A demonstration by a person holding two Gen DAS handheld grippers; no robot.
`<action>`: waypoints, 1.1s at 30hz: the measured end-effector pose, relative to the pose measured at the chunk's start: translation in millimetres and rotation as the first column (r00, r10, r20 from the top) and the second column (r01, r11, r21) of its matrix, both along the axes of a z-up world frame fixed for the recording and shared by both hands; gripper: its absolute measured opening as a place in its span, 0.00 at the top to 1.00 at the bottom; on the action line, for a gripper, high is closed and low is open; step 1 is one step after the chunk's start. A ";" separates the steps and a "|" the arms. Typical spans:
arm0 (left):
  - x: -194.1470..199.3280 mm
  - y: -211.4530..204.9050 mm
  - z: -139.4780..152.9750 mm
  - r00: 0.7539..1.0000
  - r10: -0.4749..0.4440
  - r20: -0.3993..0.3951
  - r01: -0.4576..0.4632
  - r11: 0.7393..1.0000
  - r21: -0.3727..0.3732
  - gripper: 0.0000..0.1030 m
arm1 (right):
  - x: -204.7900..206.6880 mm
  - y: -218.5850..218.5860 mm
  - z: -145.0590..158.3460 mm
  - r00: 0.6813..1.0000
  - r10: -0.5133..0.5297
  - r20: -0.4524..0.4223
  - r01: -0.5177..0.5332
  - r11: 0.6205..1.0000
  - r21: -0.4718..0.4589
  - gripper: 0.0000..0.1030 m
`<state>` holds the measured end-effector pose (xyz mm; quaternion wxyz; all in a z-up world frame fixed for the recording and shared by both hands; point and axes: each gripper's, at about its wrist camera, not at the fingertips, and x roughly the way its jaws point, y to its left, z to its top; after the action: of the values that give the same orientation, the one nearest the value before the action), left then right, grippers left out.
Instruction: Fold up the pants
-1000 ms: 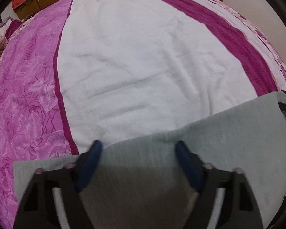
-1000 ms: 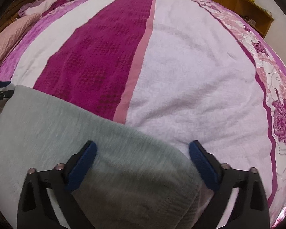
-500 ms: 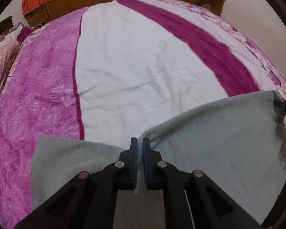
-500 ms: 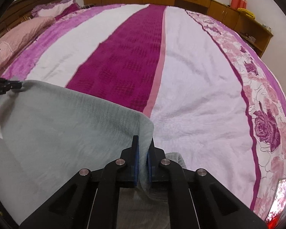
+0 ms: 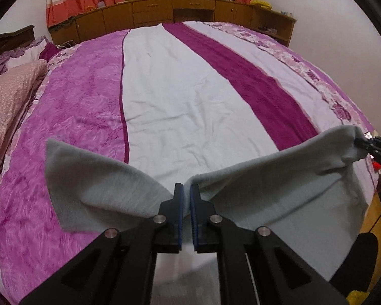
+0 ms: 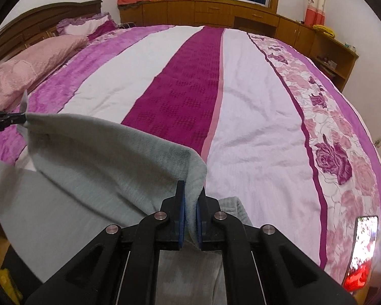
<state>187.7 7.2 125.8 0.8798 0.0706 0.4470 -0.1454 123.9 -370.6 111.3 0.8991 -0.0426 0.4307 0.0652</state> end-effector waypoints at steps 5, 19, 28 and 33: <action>-49.2 5.6 14.8 0.999 0.017 0.038 -0.016 1.000 -0.019 0.95 | -31.8 8.0 9.4 1.000 0.010 0.020 -0.010 1.000 -0.029 1.00; -177.3 17.4 -32.6 0.993 0.113 0.025 -0.111 0.991 -0.080 0.95 | -118.3 16.2 -27.8 0.997 -0.048 -0.057 0.048 0.999 -0.005 1.00; -196.2 10.7 -78.3 0.993 0.119 -0.013 -0.119 0.993 -0.012 0.95 | -149.2 -2.3 -67.6 0.976 -0.160 -0.151 0.172 0.983 0.070 0.90; -193.6 11.6 -94.8 0.991 0.128 -0.037 -0.129 0.992 -0.006 0.95 | -175.4 -22.8 -80.2 0.958 -0.235 -0.164 0.266 0.942 0.205 0.85</action>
<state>-5.8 18.8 31.0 0.8792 0.0354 0.4663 -0.0916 -51.5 -393.5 31.1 0.8674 0.1192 0.4831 0.0009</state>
